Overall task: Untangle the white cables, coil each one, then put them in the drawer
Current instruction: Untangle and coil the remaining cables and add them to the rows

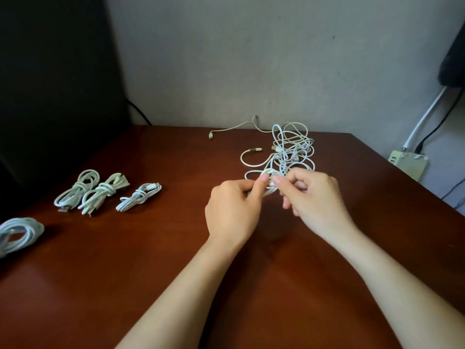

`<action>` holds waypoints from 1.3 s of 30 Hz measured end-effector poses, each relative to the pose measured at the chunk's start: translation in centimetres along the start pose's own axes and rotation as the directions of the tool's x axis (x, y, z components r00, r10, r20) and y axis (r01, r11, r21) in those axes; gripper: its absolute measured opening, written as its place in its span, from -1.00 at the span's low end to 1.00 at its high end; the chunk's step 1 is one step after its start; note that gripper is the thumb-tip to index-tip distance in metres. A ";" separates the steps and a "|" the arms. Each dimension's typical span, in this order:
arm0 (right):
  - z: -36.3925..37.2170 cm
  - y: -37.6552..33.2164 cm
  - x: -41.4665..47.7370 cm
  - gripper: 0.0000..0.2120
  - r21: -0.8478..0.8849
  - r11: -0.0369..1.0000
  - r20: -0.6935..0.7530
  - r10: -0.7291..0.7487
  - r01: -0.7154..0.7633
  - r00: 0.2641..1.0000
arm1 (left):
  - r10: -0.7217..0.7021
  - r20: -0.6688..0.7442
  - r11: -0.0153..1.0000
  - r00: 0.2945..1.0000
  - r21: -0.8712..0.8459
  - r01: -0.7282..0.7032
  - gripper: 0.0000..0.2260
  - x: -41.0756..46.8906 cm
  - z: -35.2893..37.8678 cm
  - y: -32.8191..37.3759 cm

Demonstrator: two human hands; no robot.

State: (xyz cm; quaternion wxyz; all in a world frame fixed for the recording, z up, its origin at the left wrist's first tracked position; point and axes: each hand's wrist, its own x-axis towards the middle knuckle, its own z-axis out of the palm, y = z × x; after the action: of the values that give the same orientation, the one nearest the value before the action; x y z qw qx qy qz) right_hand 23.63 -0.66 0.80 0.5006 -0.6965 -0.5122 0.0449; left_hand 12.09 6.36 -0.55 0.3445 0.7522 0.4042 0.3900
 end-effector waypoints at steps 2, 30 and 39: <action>-0.3 0.0 0.0 -0.70 -0.027 0.999 -0.009 -0.040 0.040 0.999 | 0.005 0.040 1.000 0.999 -0.004 -0.005 -0.50 0.1 0.1 -0.2; -0.6 0.4 0.5 -0.72 0.280 0.957 -0.081 -0.060 0.080 0.995 | -0.089 0.488 0.781 0.869 -0.508 0.365 -0.57 0.5 -1.1 1.1; 0.1 -0.5 -0.6 -0.71 0.340 0.929 0.129 -0.202 0.148 0.971 | -0.016 0.596 0.767 0.802 -0.508 0.393 -0.55 0.4 -1.4 1.3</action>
State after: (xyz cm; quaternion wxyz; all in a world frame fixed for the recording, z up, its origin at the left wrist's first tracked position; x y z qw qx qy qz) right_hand 22.96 -1.05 0.81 0.5682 -0.5491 -0.5965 0.1406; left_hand 11.49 6.40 1.32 0.7126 0.6289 0.2208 0.2188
